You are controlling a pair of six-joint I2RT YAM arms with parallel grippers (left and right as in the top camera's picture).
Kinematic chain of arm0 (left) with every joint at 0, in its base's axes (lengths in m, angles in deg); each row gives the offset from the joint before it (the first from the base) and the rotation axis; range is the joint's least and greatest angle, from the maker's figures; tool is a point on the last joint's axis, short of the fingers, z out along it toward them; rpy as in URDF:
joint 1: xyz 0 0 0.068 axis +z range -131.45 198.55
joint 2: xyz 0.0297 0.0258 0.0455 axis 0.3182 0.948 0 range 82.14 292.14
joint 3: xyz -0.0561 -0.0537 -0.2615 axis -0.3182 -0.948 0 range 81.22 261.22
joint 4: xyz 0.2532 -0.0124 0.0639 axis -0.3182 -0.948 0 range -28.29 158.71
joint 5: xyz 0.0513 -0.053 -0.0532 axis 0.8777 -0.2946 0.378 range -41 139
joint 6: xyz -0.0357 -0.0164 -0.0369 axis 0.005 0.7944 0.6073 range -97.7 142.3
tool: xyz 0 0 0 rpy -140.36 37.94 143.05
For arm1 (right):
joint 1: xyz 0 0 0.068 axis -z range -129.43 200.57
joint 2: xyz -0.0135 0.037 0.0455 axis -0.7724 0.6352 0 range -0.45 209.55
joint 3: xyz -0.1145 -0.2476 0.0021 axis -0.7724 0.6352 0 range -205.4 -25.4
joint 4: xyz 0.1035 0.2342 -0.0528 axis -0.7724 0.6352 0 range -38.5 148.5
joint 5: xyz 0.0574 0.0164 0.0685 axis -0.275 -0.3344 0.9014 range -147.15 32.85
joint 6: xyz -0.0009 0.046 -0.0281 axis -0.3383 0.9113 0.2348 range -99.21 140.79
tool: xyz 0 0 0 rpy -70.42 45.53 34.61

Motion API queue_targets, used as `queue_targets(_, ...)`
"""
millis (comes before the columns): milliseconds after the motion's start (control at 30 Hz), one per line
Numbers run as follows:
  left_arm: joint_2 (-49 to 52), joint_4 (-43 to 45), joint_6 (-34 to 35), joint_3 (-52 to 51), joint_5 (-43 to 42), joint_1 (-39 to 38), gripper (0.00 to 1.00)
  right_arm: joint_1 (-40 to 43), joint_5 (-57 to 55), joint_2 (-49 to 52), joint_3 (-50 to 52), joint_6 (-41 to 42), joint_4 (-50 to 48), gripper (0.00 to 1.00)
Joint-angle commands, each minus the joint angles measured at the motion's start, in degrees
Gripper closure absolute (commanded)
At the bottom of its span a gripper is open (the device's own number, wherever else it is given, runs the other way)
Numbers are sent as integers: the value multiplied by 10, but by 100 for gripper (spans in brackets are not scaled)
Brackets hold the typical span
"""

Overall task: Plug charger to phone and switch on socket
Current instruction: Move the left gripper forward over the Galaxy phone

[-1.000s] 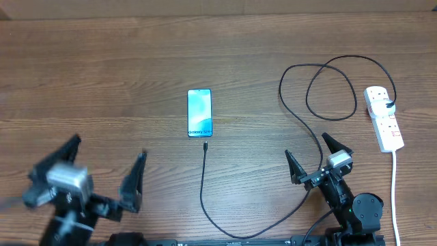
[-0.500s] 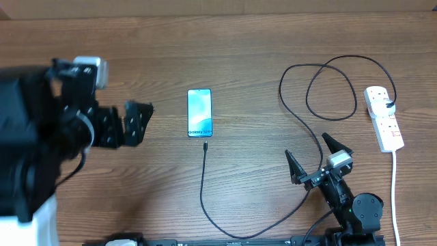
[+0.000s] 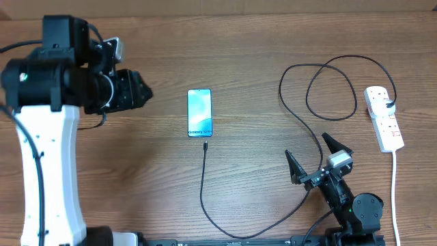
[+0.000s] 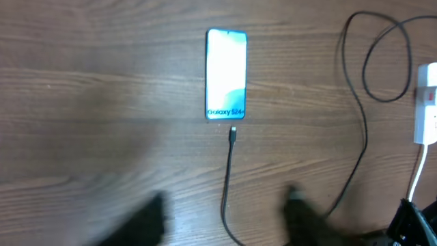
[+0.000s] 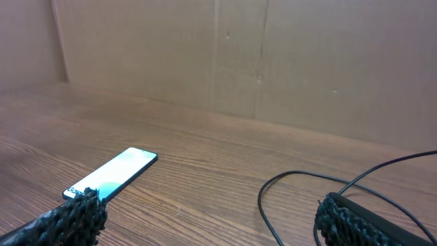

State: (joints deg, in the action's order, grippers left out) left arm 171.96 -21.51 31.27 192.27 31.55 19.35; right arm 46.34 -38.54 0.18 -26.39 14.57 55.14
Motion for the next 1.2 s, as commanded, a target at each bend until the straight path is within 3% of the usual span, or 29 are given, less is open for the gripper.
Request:
queue_targets(0,27,-14,9,12,-20,1,96,-3,-5,-5,5,0,-3,0)
queue_targets(333,93,-42,9,12,-36,-61,96,-3,-5,-5,5,0,-3,0)
queue_targets(800,152,3,36,12,-31,-171,91,-3,-5,-5,5,0,-3,0)
queue_targets(1167,230,16,45,12,-29,-220,96,-3,-5,-5,5,0,-3,0)
